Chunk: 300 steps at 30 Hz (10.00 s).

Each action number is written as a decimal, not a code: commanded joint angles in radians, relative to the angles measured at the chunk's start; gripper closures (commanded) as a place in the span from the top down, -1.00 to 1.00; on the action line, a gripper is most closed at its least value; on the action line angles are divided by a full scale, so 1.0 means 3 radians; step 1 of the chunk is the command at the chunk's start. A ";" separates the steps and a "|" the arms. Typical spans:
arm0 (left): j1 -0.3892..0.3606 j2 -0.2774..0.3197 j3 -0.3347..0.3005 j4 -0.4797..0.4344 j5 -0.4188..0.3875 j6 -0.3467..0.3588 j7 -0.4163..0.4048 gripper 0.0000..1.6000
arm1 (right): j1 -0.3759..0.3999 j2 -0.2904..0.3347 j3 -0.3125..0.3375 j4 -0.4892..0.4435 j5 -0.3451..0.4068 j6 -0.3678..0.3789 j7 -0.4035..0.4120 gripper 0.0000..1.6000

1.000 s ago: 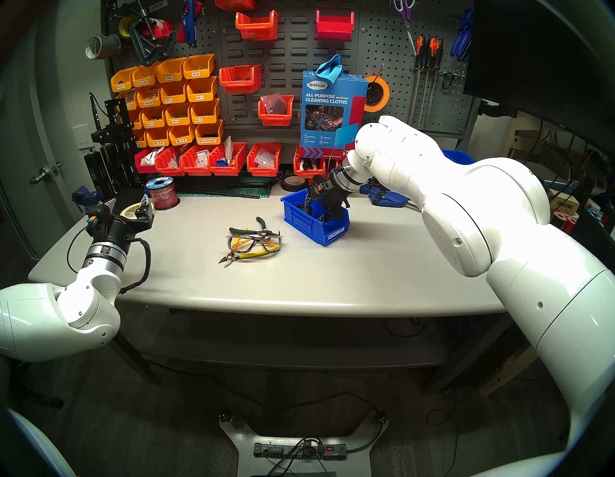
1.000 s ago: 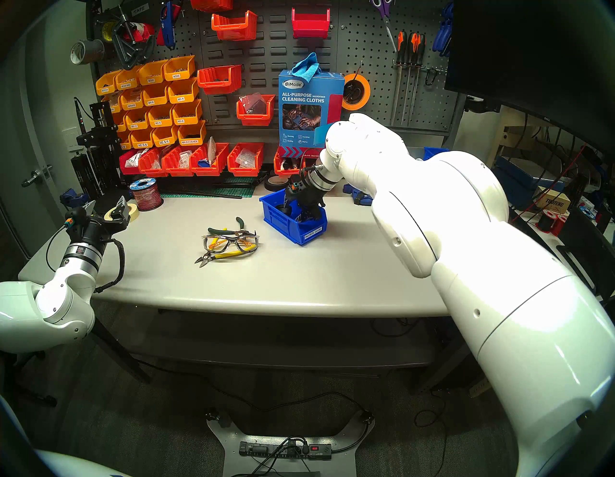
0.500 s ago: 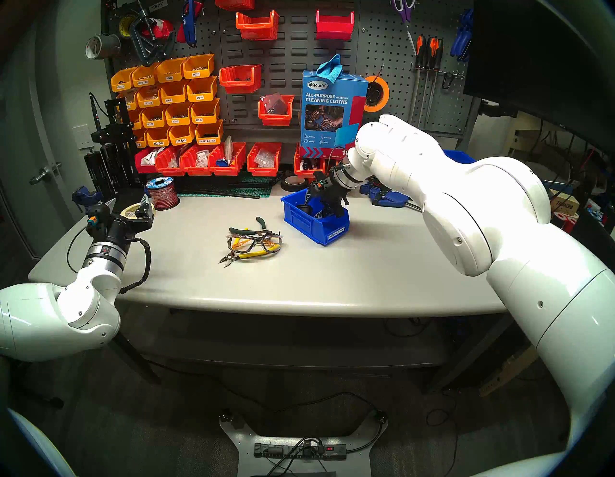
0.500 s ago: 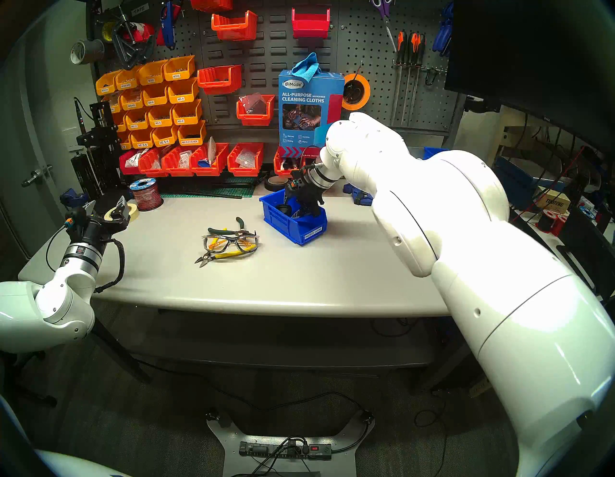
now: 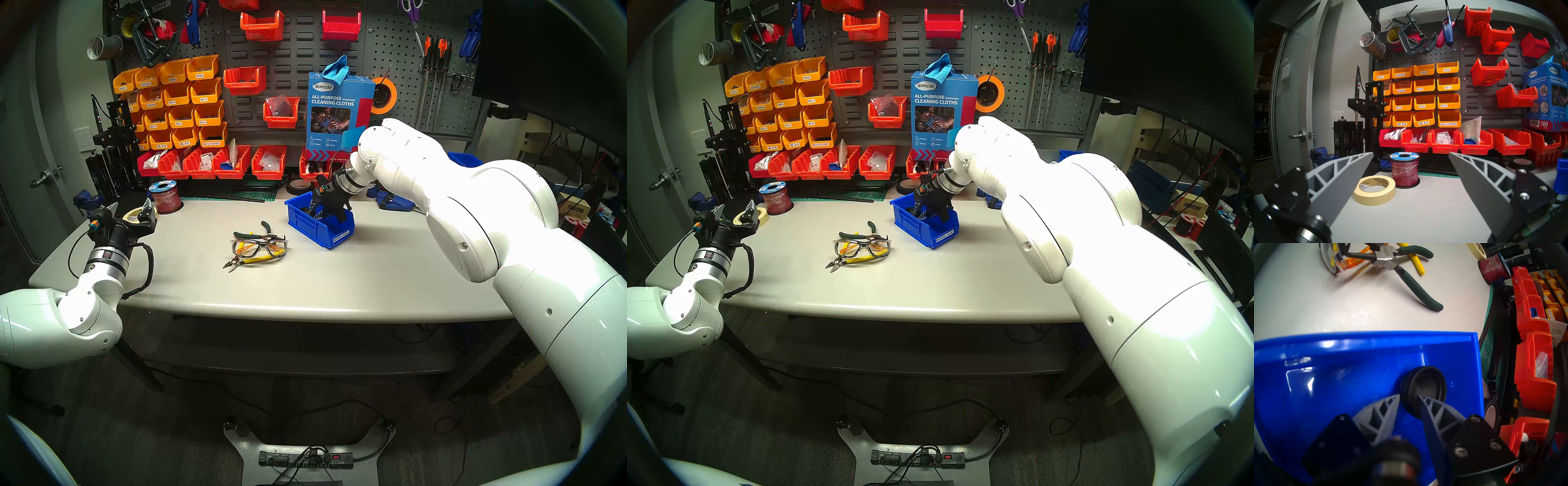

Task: Take out tools from the storage box

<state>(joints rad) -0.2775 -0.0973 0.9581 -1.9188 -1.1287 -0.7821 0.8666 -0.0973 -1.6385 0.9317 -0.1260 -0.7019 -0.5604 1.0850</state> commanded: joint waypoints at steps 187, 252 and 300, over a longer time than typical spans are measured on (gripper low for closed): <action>-0.0230 -0.0009 0.0170 -0.0012 -0.0020 -0.0010 -0.0018 1.00 | -0.0136 0.0159 0.1110 0.0087 0.1082 0.0647 0.0727 1.00; -0.0221 -0.0012 0.0177 -0.0014 -0.0029 -0.0009 -0.0019 1.00 | -0.0171 0.0365 0.1221 0.0087 0.1149 0.0760 0.0958 1.00; -0.0215 -0.0013 0.0178 -0.0015 -0.0037 -0.0009 -0.0019 1.00 | -0.0318 0.1008 0.1168 0.0065 0.1128 0.1171 0.0737 1.00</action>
<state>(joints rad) -0.3339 -0.0988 1.0190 -1.9242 -1.1413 -0.7833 0.8611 -0.1724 -1.3771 1.2895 -0.1129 -0.3530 -0.2363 1.3073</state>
